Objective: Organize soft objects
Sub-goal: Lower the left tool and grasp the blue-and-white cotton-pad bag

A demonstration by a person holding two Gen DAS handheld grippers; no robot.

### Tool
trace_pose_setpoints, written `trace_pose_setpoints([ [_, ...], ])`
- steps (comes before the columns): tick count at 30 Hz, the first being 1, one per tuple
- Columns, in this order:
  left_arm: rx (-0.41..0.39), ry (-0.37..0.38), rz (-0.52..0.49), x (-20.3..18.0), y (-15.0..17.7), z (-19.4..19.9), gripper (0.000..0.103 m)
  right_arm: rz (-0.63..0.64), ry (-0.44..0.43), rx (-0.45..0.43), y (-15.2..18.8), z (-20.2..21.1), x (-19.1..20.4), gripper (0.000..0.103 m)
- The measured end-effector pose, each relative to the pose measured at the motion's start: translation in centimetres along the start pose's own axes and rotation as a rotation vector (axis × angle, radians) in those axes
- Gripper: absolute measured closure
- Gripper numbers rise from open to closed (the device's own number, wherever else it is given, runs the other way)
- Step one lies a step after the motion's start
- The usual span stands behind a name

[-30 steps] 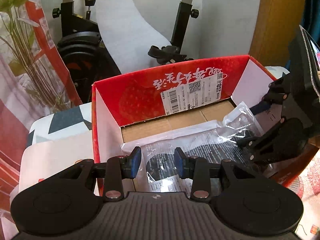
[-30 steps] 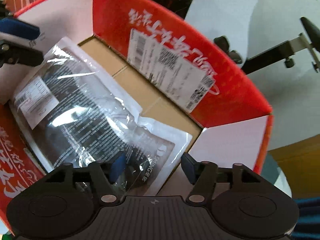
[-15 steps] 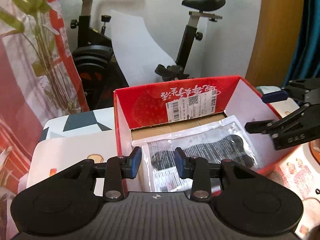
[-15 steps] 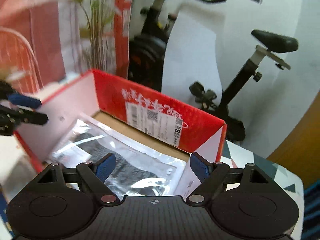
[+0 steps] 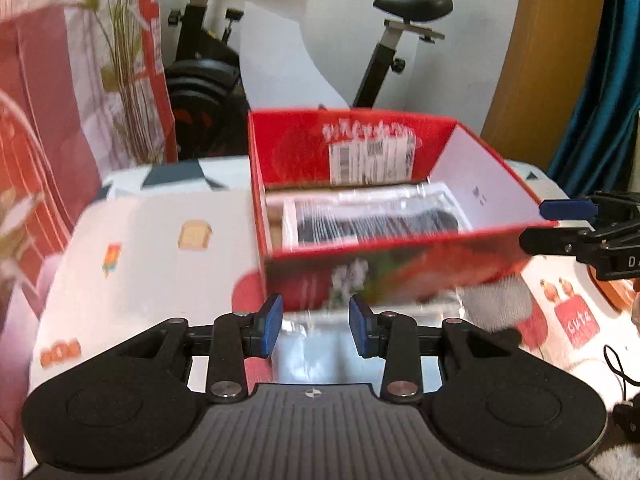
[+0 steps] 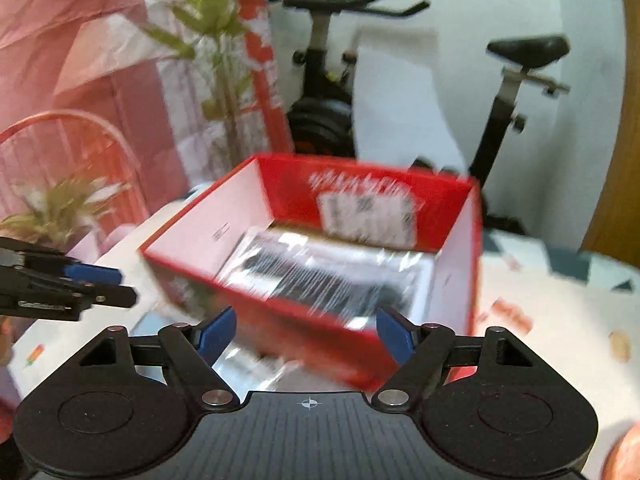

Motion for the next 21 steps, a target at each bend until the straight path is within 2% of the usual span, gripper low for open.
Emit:
trace_pose_setpoints([
  [9,0.11,0.046,0.054,0.3,5.3,-1.0,0.064,-0.025,-0.097,0.149,5.7,-1.9,4.2,0.035],
  [21,0.149,0.08,0.098,0.2,8.7,0.0,0.064,0.007,-0.156,0.244,9.0,-2.4,8.4,0.036],
])
Point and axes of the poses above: each gripper's, at about its wrist camera, not at the fingertips, and z roughly against the way its jaws point, x to its left, y to its underside, the point moved 10 cm from there along -z, roughly the way its jaws point, and after that the axes turned 2 degrees about z, right-handed, at the moved point
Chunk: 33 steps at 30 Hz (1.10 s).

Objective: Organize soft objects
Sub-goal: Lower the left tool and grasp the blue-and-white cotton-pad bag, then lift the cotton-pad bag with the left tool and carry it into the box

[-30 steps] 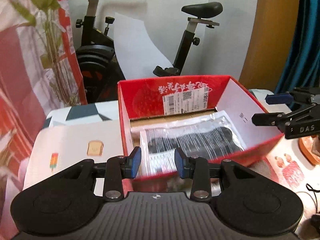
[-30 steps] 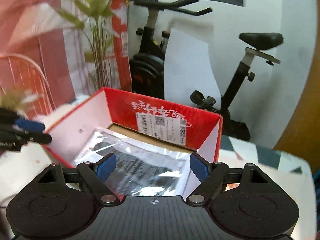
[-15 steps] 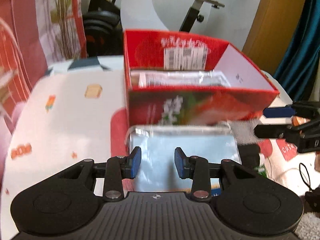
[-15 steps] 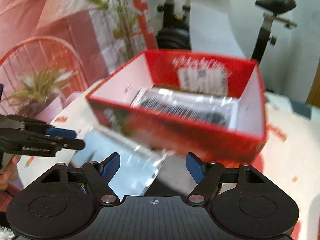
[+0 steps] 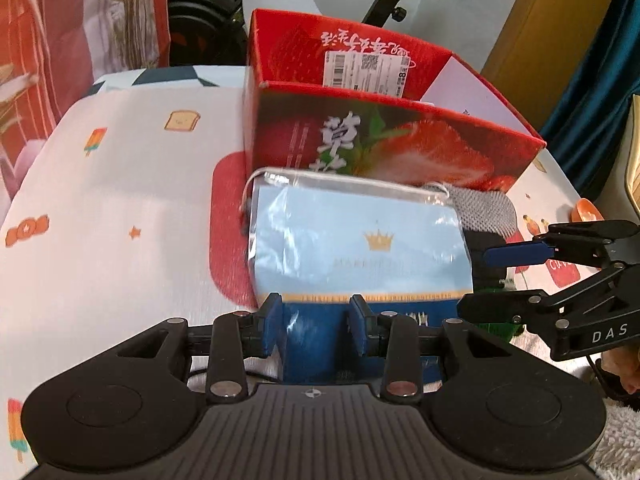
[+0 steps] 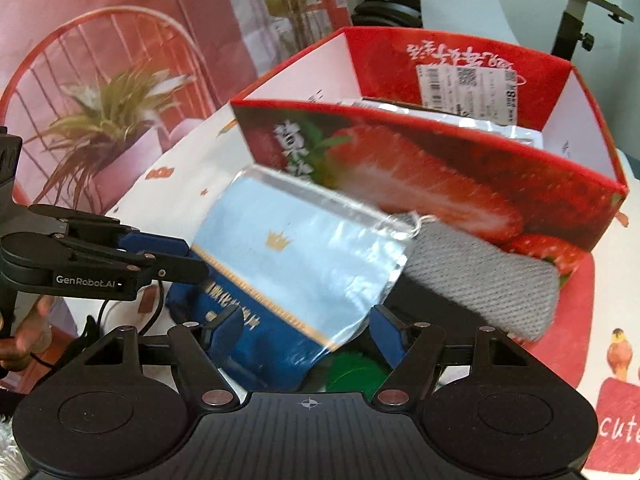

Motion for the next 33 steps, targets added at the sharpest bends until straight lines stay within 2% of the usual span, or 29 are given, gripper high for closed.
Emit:
trace_pose_setpoints([
  [7,0.017,-0.006,0.025,0.6,1.8,0.1,0.063,-0.028,0.008,0.035,1.4,-0.8,0.5,0.037],
  [15,0.004,0.013,0.025,0.5,1.6,-0.5,0.062,-0.024,0.009,0.042,1.4,-1.8,0.7,0.037],
  [33,0.03,0.068,0.058,1.1,1.5,-1.2,0.047,-0.025,-0.017,0.06,1.8,-3.2,1.1,0.041],
])
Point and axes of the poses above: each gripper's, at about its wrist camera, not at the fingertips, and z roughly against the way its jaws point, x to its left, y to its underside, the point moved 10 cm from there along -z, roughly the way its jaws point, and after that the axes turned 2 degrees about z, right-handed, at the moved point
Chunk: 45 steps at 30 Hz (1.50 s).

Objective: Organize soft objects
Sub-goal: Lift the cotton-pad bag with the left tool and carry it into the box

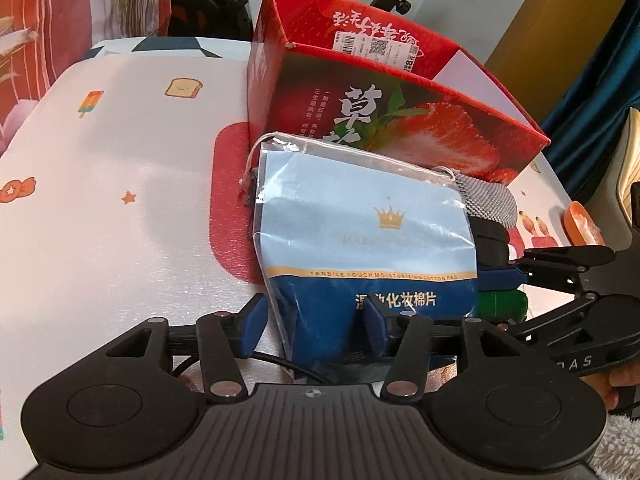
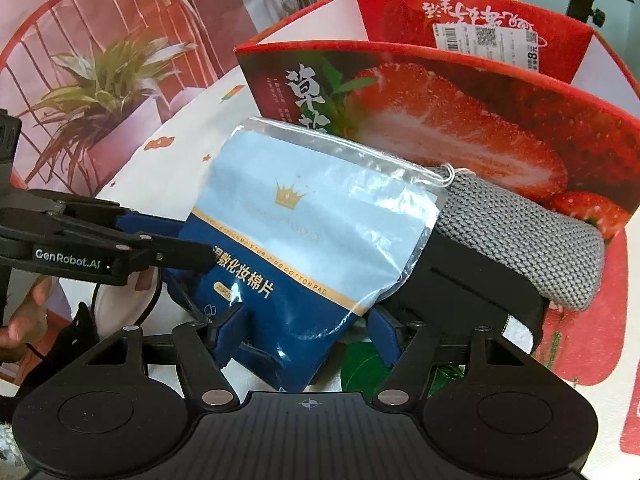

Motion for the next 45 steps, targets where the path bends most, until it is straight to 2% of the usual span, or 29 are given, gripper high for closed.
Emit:
trace_pose_setpoints([
  [2,-0.001,-0.002,0.0,0.1,0.1,0.0,0.047,0.001,-0.004,-0.003,0.0,-0.1,0.1,0.045],
  [4,-0.002,0.0,0.005,0.0,0.1,0.0,0.047,0.008,-0.01,-0.004,0.0,-0.1,0.3,0.053],
  [7,0.005,0.039,-0.002,-0.8,0.2,0.0,0.049,0.034,-0.016,-0.02,-0.2,0.1,0.9,0.058],
  [10,-0.011,0.019,-0.046,-1.5,0.1,0.3,0.05,0.059,-0.002,-0.047,-0.7,0.5,1.3,0.061],
  [15,-0.064,0.03,-0.024,-1.6,-1.2,2.1,0.052,0.071,-0.015,-0.126,-2.2,2.7,1.2,0.061],
  [24,-0.227,0.025,-0.056,-3.6,-6.1,7.4,0.052,0.076,-0.053,-0.299,-7.7,8.2,0.8,0.061],
  [29,-0.325,0.019,-0.11,-5.7,-9.9,9.9,0.052,0.101,-0.048,-0.391,-11.9,11.6,-0.4,0.061],
  [34,-0.413,0.013,-0.163,-7.8,-14.5,11.1,0.052,0.146,-0.007,-0.463,-16.8,14.0,-2.5,0.061],
  [36,-0.433,0.02,-0.163,-8.3,-16.6,10.9,0.052,0.137,0.002,-0.462,-18.7,14.2,-4.1,0.06],
  [39,-0.41,0.047,-0.131,-8.6,-19.7,9.2,0.052,0.096,0.013,-0.43,-20.7,13.2,-6.9,0.06],
  [42,-0.341,0.055,-0.127,-8.9,-21.6,6.0,0.052,0.019,0.017,-0.354,-21.3,10.5,-9.9,0.06],
  [45,-0.224,0.049,-0.116,-8.7,-21.7,1.7,0.052,-0.079,0.01,-0.236,-20.7,6.9,-12.9,0.06],
])
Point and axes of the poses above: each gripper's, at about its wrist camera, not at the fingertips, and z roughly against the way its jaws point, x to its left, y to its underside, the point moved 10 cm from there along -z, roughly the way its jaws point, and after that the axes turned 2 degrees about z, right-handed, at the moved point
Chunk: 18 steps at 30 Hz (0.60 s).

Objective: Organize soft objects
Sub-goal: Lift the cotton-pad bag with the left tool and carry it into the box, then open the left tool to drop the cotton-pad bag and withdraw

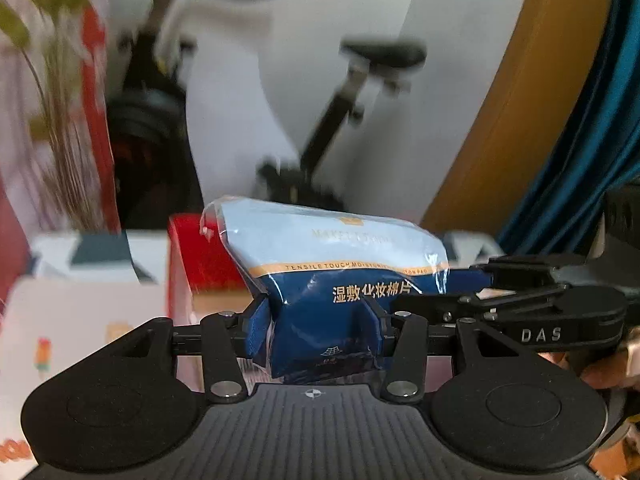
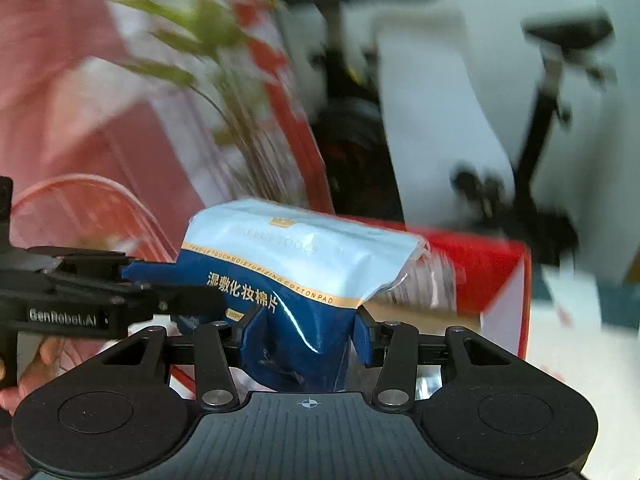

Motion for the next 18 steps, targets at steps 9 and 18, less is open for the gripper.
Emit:
trace_pose_setpoints([
  [9,0.287,-0.028,0.008,1.0,5.4,-8.4,0.052,-0.092,0.035,0.233,4.5,-6.7,-3.5,0.061],
  [18,0.374,-0.044,0.013,3.2,7.1,-10.0,0.053,-0.129,0.058,0.33,5.9,-10.0,-4.1,0.061],
])
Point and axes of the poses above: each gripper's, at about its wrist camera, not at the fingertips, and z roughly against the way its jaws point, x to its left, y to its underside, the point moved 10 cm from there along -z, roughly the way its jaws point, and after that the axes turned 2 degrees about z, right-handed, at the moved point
